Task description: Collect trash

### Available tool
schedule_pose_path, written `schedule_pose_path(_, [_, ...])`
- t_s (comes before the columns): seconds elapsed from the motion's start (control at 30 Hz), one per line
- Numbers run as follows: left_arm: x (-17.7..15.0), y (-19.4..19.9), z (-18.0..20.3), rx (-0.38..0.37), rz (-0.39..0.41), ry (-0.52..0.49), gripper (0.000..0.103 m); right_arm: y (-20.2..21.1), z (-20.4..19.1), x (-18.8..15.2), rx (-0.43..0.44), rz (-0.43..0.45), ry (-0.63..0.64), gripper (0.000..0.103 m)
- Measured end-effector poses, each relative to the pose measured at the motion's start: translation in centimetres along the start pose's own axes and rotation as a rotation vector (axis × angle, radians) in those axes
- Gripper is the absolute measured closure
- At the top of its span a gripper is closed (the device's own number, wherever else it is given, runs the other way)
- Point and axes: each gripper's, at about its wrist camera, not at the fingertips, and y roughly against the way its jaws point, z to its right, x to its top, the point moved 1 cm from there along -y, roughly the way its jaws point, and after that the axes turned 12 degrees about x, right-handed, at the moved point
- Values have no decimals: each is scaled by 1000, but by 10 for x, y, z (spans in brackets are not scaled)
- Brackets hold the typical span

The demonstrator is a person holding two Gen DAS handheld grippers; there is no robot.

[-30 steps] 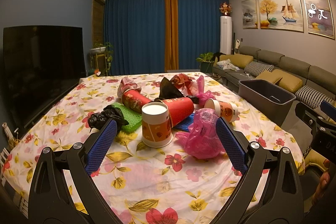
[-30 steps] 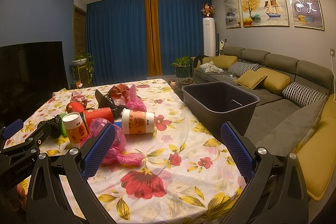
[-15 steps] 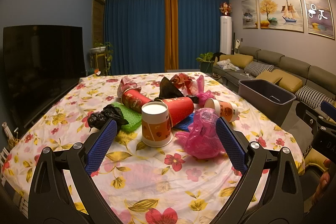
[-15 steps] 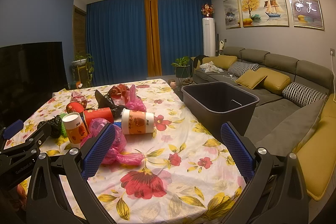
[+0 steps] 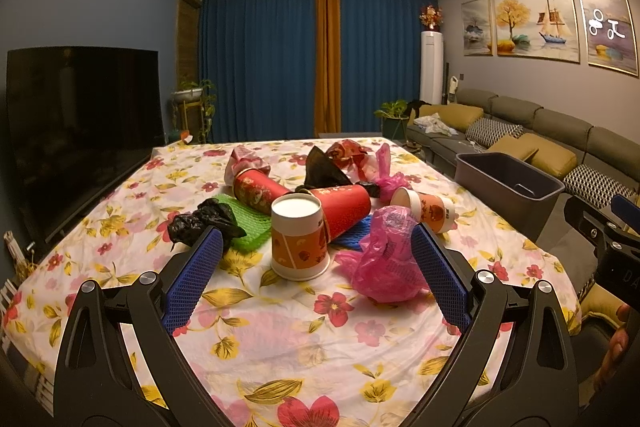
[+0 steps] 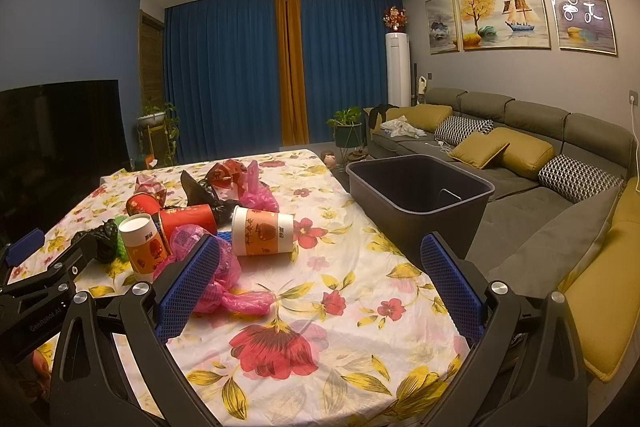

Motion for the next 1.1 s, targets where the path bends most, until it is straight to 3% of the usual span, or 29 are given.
schedule_pose_path(1.1, [0, -5, -6, 10, -10, 11, 10, -12, -7, -3, 24, -7, 1, 5])
